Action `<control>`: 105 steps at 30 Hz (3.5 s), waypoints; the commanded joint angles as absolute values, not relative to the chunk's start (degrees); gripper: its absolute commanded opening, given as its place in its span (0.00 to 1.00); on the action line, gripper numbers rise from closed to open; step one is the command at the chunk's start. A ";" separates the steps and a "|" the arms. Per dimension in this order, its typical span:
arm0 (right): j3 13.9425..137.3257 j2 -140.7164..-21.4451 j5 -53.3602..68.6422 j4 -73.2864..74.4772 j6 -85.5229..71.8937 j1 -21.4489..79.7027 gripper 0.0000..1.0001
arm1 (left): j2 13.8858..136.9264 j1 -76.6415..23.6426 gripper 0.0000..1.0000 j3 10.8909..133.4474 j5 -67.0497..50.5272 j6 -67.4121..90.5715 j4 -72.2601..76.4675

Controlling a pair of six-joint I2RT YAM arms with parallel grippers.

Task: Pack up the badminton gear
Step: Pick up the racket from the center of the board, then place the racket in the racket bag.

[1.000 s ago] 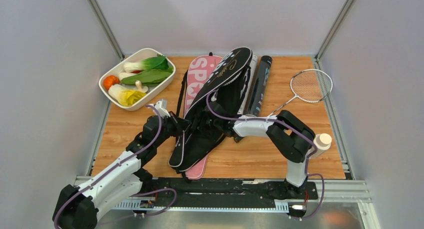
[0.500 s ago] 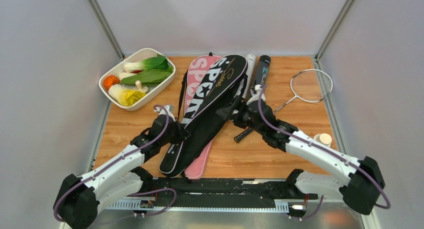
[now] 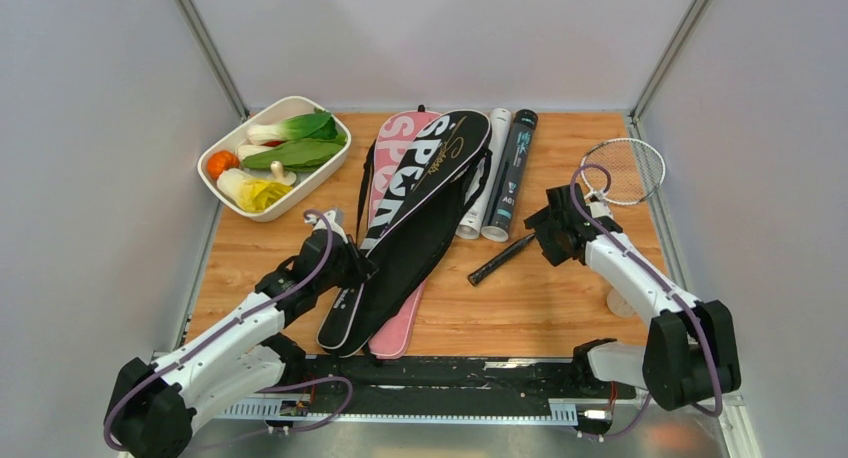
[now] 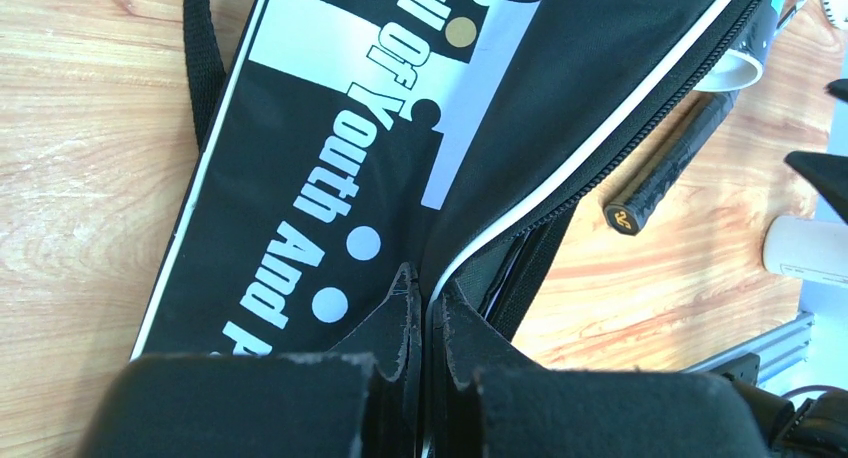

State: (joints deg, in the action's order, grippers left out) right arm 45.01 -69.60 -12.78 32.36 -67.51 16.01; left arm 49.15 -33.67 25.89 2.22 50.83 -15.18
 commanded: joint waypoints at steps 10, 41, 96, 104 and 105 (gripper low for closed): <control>52.88 -87.14 -6.98 32.27 -74.40 13.59 0.65 | 47.74 -33.66 0.00 27.19 2.51 51.09 -15.60; 52.19 -78.30 -19.00 29.02 -49.28 13.20 0.00 | 59.26 -33.66 0.00 40.36 11.62 48.14 -18.13; 44.22 -60.61 -22.66 54.65 -72.57 86.52 0.00 | 68.16 -33.71 0.00 42.94 7.06 48.69 -7.27; 44.69 -66.53 -20.91 56.18 -78.98 96.08 0.00 | 69.64 -33.70 0.00 47.99 8.16 47.99 -9.75; 45.25 -67.33 -21.02 56.43 -79.73 97.21 0.00 | 69.62 -33.68 0.00 48.12 8.25 47.94 -9.93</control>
State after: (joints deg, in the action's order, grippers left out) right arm 43.66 -65.30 -21.74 54.50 -75.18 93.58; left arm 70.41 -33.74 44.58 6.35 48.25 -12.45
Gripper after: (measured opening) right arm 0.226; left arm 0.030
